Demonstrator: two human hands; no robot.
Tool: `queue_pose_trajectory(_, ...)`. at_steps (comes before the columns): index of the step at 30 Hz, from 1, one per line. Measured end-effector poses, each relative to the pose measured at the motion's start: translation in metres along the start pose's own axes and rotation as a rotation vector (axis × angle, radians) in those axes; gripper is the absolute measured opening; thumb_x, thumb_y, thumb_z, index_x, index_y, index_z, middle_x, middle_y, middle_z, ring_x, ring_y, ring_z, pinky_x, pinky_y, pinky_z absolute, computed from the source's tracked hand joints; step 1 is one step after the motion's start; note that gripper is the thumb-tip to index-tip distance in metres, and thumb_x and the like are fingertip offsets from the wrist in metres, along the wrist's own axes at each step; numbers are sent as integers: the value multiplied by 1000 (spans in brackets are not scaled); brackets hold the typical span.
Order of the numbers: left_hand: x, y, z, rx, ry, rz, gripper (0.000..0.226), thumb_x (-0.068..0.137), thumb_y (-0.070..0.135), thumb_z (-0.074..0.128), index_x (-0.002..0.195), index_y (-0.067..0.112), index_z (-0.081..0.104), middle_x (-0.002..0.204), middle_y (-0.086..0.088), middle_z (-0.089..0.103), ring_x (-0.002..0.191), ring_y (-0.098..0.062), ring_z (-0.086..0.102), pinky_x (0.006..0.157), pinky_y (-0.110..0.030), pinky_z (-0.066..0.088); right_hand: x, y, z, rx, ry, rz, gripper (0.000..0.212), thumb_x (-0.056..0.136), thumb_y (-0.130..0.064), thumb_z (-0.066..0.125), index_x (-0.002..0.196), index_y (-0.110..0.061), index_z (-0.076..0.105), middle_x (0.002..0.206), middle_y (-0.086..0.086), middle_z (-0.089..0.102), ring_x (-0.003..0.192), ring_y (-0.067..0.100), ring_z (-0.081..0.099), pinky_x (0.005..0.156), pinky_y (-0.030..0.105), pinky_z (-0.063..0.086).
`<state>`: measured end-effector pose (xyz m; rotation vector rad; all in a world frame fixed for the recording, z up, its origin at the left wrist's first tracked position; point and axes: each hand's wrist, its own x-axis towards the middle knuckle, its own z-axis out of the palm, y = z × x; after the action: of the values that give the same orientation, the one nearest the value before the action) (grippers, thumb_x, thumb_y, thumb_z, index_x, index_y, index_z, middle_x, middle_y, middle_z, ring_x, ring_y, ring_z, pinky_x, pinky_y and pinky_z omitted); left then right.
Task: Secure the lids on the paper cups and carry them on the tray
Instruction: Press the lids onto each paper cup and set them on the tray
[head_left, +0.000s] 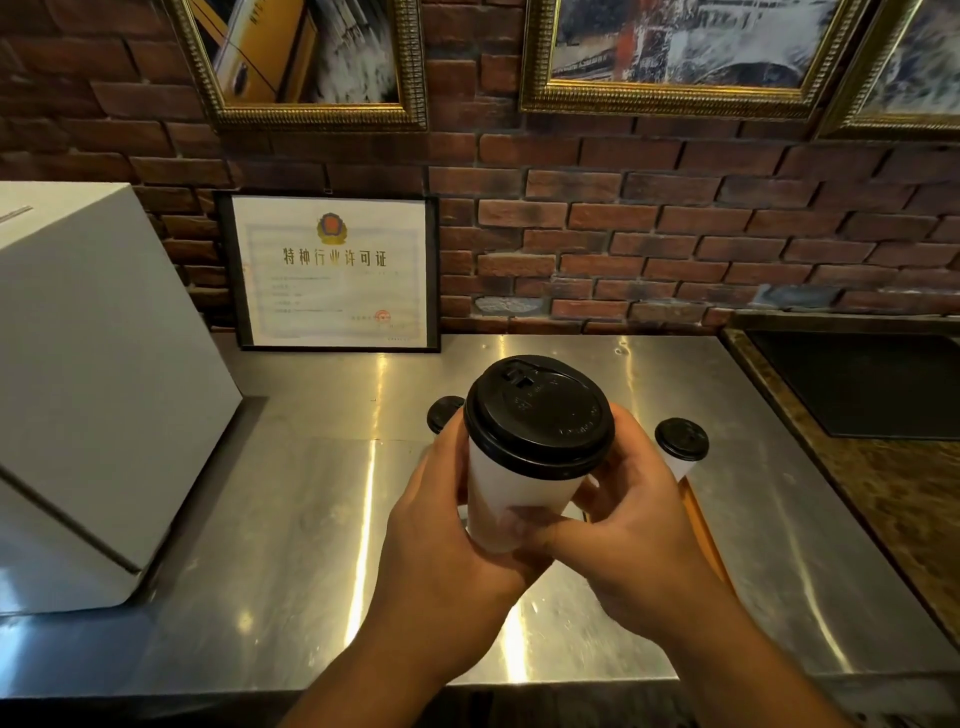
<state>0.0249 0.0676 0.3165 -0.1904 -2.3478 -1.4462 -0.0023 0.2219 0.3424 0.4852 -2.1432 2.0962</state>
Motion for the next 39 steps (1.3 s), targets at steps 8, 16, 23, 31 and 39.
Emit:
queue_pose_trajectory(8,-1,4,2,-35,-28,-1,100,64,63,87,141,76,26,138,41,52,130,13,50,86,4,42,-2,-6,2,23,26,13,83,49,-25,99,111,-69,63,122,-27,72,116,-7,66,77,12,57)
queue_pose_trajectory(16,3,8,-2,-78,-7,-28,95,56,99,64,140,76,28,135,43,53,127,15,51,79,5,41,-4,-7,0,13,6,1,86,57,-20,97,115,-71,60,126,-28,70,119,-6,65,79,10,56)
queue_pose_trajectory(23,1,4,-1,-63,-38,-17,100,58,72,82,142,75,27,135,43,52,127,16,48,76,7,39,-3,-7,-1,16,33,26,86,50,-18,98,110,-68,62,122,-26,71,116,-5,66,78,12,58)
queue_pose_trajectory(31,3,5,-2,-61,-6,-27,95,57,86,75,139,77,27,132,45,51,126,16,49,76,5,41,-4,-9,-2,-1,-6,20,88,59,-13,95,113,-73,58,122,-30,69,115,-8,65,77,11,57)
queue_pose_trajectory(39,1,4,1,-21,4,-31,97,57,74,80,139,75,28,129,49,49,122,21,47,68,8,38,-4,-7,-3,-9,32,24,92,60,-1,99,115,-64,60,121,-27,70,114,-7,65,74,11,57)
